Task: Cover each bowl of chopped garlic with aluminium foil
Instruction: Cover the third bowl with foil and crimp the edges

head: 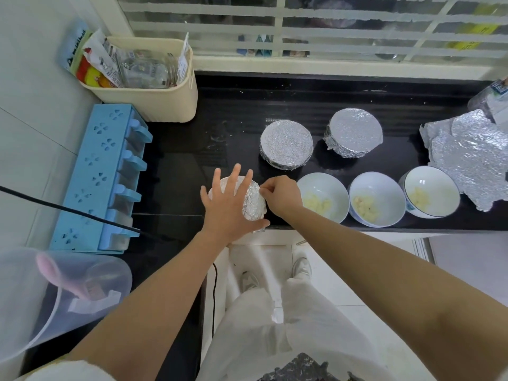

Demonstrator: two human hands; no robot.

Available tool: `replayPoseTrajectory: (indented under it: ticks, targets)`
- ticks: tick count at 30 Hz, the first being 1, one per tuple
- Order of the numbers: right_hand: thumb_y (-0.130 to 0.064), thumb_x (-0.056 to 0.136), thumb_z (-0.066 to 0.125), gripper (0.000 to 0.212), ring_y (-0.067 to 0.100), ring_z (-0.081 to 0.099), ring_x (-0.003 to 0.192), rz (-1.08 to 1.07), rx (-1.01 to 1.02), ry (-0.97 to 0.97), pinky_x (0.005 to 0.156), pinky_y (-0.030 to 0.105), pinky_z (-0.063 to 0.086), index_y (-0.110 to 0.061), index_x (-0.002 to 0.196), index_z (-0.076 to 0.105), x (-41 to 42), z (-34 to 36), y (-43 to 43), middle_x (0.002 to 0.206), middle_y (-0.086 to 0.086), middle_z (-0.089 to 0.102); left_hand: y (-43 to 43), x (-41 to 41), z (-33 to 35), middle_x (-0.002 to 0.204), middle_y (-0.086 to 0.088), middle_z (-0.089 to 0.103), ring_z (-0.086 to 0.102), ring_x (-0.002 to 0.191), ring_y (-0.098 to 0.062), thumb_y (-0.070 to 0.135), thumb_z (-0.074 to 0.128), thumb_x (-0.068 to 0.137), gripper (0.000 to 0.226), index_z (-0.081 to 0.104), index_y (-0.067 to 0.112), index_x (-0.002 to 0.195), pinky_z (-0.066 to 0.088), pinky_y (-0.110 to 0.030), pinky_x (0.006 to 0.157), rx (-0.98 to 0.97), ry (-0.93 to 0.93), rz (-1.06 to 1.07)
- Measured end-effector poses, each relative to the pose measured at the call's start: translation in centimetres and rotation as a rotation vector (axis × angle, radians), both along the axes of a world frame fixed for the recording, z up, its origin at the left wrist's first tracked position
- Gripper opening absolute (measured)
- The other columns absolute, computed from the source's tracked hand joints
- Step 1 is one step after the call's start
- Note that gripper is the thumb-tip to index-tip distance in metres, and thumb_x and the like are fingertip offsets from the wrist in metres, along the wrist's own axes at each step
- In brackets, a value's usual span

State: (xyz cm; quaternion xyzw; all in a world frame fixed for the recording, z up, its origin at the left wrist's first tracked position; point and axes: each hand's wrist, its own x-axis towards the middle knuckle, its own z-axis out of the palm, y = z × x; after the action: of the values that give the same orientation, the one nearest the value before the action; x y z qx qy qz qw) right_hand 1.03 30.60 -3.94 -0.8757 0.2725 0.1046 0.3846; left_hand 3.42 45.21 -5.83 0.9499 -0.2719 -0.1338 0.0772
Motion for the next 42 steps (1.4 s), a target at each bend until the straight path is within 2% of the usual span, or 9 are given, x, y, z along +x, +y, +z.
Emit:
replayPoseTrajectory:
  ticks: [7,16,18,21,24,28,31,36,42]
  targets:
    - [-0.017,0.094,0.056,0.019,0.019,0.062,0.08,0.033,-0.028,0.008,0.068,0.026,0.043,-0.015,0.097,0.075,0.1,-0.1,-0.1,0.092,0.003,0.072,0.0,0.9,-0.3,0.159,0.005,0.015,0.018,0.144,-0.031,0.082,0.061,0.063,0.116,0.004,0.038,0.154,0.033,-0.059,0.104,0.098,-0.039,-0.076]
    - [-0.008,0.09,0.05,0.025,0.027,0.065,0.082,0.054,0.03,-0.005,0.072,0.036,0.053,-0.008,0.09,0.076,-0.4,0.0,0.0,0.088,0.008,0.074,-0.6,0.9,-0.6,0.154,0.002,0.018,0.023,0.138,-0.034,0.079,0.058,0.063,0.115,0.002,0.037,0.153,0.037,-0.056,0.096,0.151,-0.066,-0.065]
    - [-0.005,0.09,0.047,0.029,0.026,0.064,0.085,0.058,0.075,-0.011,0.077,0.036,0.053,-0.009,0.096,0.076,-0.9,0.2,0.0,0.091,0.009,0.074,-0.6,1.0,-0.7,0.153,0.002,0.019,0.024,0.137,-0.034,0.078,0.058,0.062,0.114,0.004,0.037,0.153,0.037,-0.056,0.096,0.147,-0.065,-0.065]
    - [-0.005,0.092,0.046,0.036,0.023,0.062,0.103,-0.007,0.091,-0.012,0.091,0.028,0.046,-0.009,0.123,0.064,-1.9,0.3,0.4,0.114,0.009,0.07,-0.5,1.0,-0.7,0.154,0.001,0.018,0.023,0.137,-0.034,0.078,0.06,0.062,0.114,0.004,0.038,0.153,0.035,-0.057,0.097,0.14,-0.051,-0.06]
    - [0.0,0.089,0.047,0.044,0.024,0.062,0.106,-0.067,0.111,-0.027,0.095,0.031,0.047,-0.006,0.131,0.056,-3.7,0.1,1.0,0.116,0.01,0.067,-0.6,1.0,-0.6,0.155,0.002,0.016,0.021,0.139,-0.034,0.08,0.058,0.063,0.114,0.003,0.038,0.153,0.034,-0.056,0.099,0.149,-0.049,-0.059]
    - [-0.012,0.09,0.058,0.025,0.021,0.066,0.089,-0.026,0.153,-0.027,0.084,0.04,0.056,-0.01,0.113,0.067,-5.0,-0.3,1.6,0.101,0.006,0.072,-0.6,1.0,-0.5,0.155,0.001,0.015,0.021,0.139,-0.034,0.083,0.052,0.06,0.114,0.003,0.038,0.152,0.035,-0.056,0.099,0.158,-0.044,-0.063]
    - [-0.014,0.084,0.064,0.024,0.02,0.068,0.083,-0.008,0.156,-0.012,0.08,0.041,0.057,-0.013,0.108,0.071,-4.6,-0.5,1.4,0.092,0.004,0.074,-0.6,1.1,-0.6,0.156,0.001,0.014,0.02,0.14,-0.034,0.081,0.057,0.061,0.116,0.001,0.038,0.153,0.034,-0.058,0.1,0.154,-0.022,-0.061]
    - [-0.014,0.084,0.067,0.051,0.019,0.063,0.091,0.005,0.075,-0.014,0.082,0.029,0.05,-0.014,0.132,0.051,-5.3,-0.7,1.3,0.106,0.002,0.066,-0.6,1.0,-0.4,0.156,0.001,0.014,0.021,0.14,-0.033,0.082,0.058,0.063,0.114,0.002,0.038,0.153,0.034,-0.057,0.101,0.157,-0.032,-0.057]
    - [-0.012,0.085,0.065,0.013,0.014,0.06,0.079,-0.048,0.01,-0.075,0.067,0.02,0.044,-0.019,0.092,0.059,-5.3,-1.3,1.9,0.093,-0.001,0.065,-0.6,0.9,-0.1,0.157,0.001,0.012,0.019,0.142,-0.033,0.084,0.057,0.064,0.116,-0.001,0.038,0.153,0.033,-0.059,0.103,0.169,0.0,-0.043]
